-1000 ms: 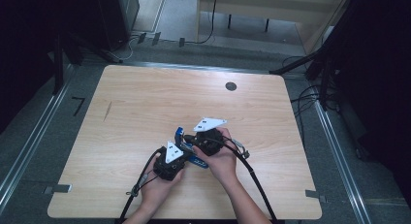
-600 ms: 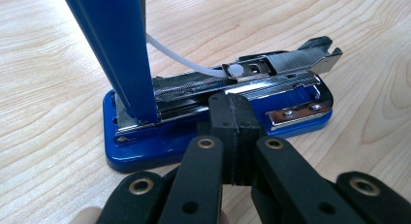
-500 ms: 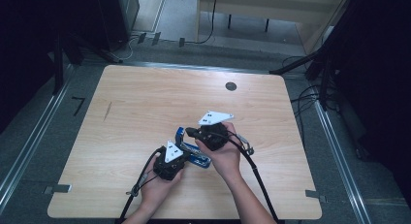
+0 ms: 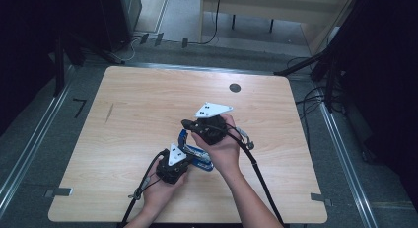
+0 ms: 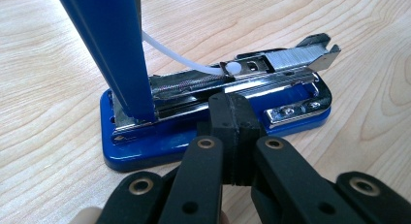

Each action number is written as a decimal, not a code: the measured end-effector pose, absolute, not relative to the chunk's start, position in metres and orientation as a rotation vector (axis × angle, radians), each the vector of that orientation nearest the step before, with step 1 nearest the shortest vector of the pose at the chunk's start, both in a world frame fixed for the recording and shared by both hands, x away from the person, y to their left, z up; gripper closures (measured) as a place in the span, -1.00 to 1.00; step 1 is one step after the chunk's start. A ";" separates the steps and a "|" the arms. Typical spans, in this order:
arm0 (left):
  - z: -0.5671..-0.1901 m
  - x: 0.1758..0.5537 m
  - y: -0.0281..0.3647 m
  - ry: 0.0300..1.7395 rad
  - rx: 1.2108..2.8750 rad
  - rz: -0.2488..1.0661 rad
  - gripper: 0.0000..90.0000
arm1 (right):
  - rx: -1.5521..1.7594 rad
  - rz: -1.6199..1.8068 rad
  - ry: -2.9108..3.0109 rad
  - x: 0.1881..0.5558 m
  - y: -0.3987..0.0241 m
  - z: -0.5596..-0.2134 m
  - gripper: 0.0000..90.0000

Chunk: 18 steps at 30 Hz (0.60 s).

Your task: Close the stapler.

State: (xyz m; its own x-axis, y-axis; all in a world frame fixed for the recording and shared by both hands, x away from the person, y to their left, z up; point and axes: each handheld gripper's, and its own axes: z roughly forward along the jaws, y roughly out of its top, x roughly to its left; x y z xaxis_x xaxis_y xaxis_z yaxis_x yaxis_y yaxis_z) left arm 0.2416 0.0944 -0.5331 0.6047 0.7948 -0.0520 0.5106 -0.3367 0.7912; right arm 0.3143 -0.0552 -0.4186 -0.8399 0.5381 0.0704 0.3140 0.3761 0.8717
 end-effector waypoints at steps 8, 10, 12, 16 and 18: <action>-0.533 0.242 0.095 1.028 2.017 0.440 1.00 | 0.697 1.446 2.439 0.311 -0.043 -0.414 1.00; -0.533 0.242 0.094 1.028 2.016 0.442 1.00 | 0.691 1.441 2.448 0.310 -0.042 -0.415 1.00; -0.533 0.242 0.094 1.028 2.017 0.443 1.00 | 0.687 1.426 2.456 0.310 -0.042 -0.417 1.00; -0.533 0.242 0.094 1.031 2.015 0.440 1.00 | 0.682 1.416 2.463 0.309 -0.044 -0.419 1.00; -0.533 0.242 0.095 1.032 2.014 0.440 1.00 | 0.680 1.415 2.465 0.308 -0.046 -0.421 1.00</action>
State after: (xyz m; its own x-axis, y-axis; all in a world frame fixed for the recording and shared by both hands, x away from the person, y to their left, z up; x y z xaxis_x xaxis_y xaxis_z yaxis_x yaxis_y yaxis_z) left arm 0.2418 0.0945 -0.5331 0.6047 0.7947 -0.0537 0.5116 -0.3359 0.7908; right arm 0.3075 -0.0462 -0.4208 -0.8691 0.4930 0.0395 0.2826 0.4295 0.8577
